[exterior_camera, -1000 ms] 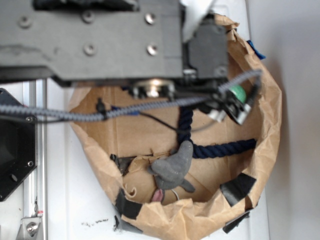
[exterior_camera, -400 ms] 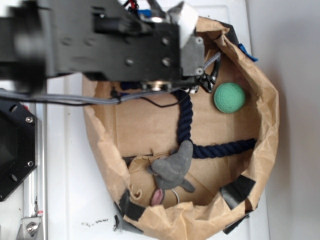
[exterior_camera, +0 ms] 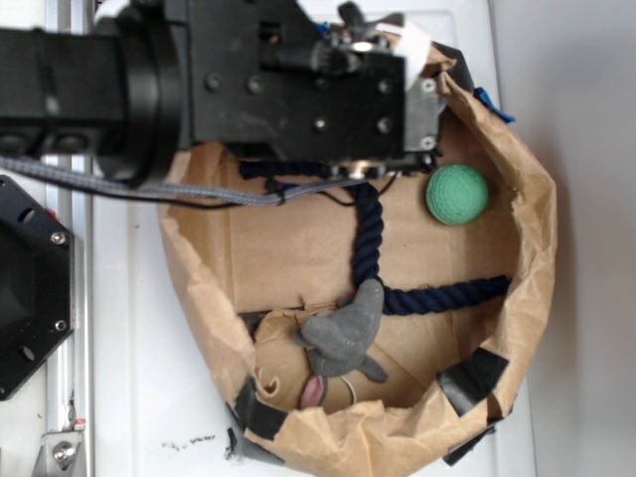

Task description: Grab the green animal.

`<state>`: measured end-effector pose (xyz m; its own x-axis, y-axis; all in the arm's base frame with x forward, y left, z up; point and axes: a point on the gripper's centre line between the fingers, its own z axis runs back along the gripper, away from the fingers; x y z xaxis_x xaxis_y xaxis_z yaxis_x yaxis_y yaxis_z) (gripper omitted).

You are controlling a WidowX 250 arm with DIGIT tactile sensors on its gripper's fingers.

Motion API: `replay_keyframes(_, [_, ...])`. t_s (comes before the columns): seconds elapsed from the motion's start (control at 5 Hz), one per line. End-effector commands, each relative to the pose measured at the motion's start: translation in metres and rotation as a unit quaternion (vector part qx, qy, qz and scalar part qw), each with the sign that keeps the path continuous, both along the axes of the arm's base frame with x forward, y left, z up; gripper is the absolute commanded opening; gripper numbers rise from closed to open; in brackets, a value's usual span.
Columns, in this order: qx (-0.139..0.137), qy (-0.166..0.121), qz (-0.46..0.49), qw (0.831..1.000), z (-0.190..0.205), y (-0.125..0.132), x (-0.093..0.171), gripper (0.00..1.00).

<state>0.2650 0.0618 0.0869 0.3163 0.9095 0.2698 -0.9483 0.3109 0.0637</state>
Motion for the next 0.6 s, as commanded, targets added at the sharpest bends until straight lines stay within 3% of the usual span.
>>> replay_keyframes(0.0, [-0.003, -0.055, -0.014, 0.998, 0.007, 0.008, 0.016, 1.0])
replay_keyframes(0.2, [-0.009, -0.06, -0.025, 0.998, 0.003, 0.002, 0.019, 1.0])
replay_keyframes(0.4, [-0.035, -0.061, -0.05, 0.996, -0.006, 0.012, 0.017, 1.0])
